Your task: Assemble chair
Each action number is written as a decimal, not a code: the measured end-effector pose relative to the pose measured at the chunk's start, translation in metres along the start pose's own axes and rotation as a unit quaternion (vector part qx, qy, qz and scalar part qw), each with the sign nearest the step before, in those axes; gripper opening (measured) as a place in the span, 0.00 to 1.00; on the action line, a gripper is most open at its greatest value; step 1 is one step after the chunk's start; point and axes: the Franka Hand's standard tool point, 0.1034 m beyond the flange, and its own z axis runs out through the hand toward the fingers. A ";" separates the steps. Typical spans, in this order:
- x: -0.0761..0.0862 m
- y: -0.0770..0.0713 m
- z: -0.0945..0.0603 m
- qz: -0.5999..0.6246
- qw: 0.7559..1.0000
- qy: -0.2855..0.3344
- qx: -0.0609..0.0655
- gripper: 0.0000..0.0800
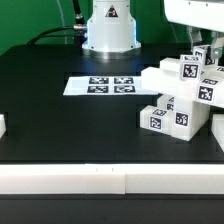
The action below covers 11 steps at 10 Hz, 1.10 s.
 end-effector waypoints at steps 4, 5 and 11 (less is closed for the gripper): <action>-0.001 0.000 -0.001 -0.090 0.996 -0.002 -0.007 0.80; 0.000 -0.001 -0.001 -0.128 0.992 -0.002 -0.005 0.80; 0.000 0.000 -0.002 -0.350 0.937 0.001 -0.014 0.81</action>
Offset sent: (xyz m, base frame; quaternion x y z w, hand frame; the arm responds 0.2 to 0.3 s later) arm 0.0068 0.0006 0.0035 -0.0426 0.0058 -0.2072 0.9773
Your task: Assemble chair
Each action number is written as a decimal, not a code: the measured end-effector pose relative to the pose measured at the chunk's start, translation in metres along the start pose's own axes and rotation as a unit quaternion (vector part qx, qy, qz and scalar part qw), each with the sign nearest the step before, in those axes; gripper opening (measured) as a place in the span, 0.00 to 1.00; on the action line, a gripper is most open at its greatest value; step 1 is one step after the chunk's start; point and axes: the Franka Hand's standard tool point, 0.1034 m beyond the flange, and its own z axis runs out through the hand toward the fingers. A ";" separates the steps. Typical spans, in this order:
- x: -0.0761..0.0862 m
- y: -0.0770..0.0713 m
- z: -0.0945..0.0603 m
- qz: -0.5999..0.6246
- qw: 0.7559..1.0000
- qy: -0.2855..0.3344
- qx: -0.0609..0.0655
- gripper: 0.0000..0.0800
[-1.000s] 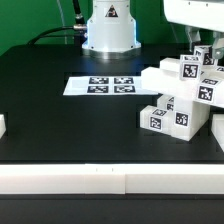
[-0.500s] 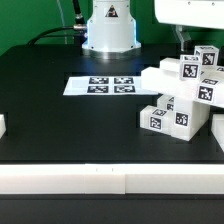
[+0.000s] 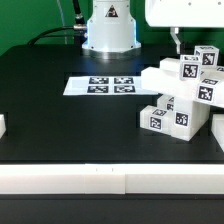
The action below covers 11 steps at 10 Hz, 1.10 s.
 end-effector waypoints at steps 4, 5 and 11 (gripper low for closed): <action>0.000 0.000 0.000 -0.171 0.985 0.004 -0.013 0.81; 0.000 0.000 0.000 -0.199 0.980 0.004 -0.015 0.81; 0.000 0.001 0.000 -0.312 0.950 0.005 -0.025 0.48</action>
Offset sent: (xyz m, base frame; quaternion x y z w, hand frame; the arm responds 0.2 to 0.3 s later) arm 0.0025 0.0011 0.0015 -0.0178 0.0003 -0.2213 0.9750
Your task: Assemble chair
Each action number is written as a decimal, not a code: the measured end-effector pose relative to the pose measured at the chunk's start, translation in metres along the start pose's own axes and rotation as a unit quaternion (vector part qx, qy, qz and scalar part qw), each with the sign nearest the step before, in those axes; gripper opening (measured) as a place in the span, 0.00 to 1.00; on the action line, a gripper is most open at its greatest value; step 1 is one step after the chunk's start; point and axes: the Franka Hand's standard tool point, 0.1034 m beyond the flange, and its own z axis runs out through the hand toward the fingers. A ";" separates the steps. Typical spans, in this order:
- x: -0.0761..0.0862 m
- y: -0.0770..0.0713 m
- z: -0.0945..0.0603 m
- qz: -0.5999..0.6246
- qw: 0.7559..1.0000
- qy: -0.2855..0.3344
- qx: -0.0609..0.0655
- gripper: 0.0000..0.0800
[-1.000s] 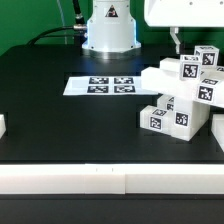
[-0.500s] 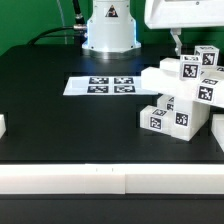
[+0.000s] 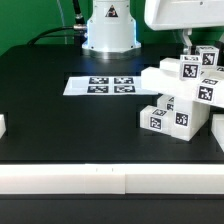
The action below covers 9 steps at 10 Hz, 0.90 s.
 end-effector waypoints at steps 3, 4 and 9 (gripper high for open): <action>0.000 0.000 0.000 0.034 0.999 0.000 0.001 0.35; 0.000 0.000 0.000 0.067 0.998 0.000 0.001 0.35; 0.000 -0.001 0.000 0.211 0.977 0.000 0.002 0.35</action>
Offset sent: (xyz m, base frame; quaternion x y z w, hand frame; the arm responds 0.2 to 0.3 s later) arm 0.0000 0.0000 0.0000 0.0000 0.0000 0.1296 0.9916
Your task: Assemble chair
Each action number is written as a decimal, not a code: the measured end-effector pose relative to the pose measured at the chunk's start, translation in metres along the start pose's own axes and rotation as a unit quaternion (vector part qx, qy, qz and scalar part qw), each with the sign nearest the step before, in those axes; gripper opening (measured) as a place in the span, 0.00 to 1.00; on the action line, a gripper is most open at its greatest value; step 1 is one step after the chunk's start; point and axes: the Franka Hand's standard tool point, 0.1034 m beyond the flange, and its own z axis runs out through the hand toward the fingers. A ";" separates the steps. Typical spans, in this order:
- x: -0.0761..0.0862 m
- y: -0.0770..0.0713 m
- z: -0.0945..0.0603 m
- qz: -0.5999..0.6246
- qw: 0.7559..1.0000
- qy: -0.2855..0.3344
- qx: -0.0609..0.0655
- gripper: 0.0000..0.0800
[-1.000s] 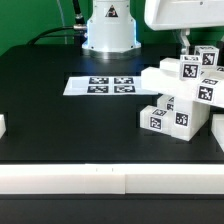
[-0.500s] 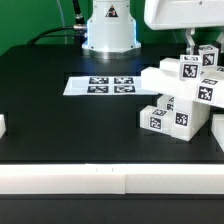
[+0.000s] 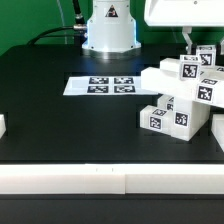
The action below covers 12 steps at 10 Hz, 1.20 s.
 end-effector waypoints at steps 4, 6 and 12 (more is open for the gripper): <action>0.000 -0.001 0.000 0.129 0.992 0.000 0.000 0.36; -0.001 -0.001 0.000 0.202 0.979 -0.001 0.001 0.36; -0.004 -0.006 0.000 0.409 0.912 -0.011 0.010 0.36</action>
Offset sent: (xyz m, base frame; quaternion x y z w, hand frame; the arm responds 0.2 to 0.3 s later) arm 0.0000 0.0000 0.0000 0.0000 0.0000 0.1296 0.9916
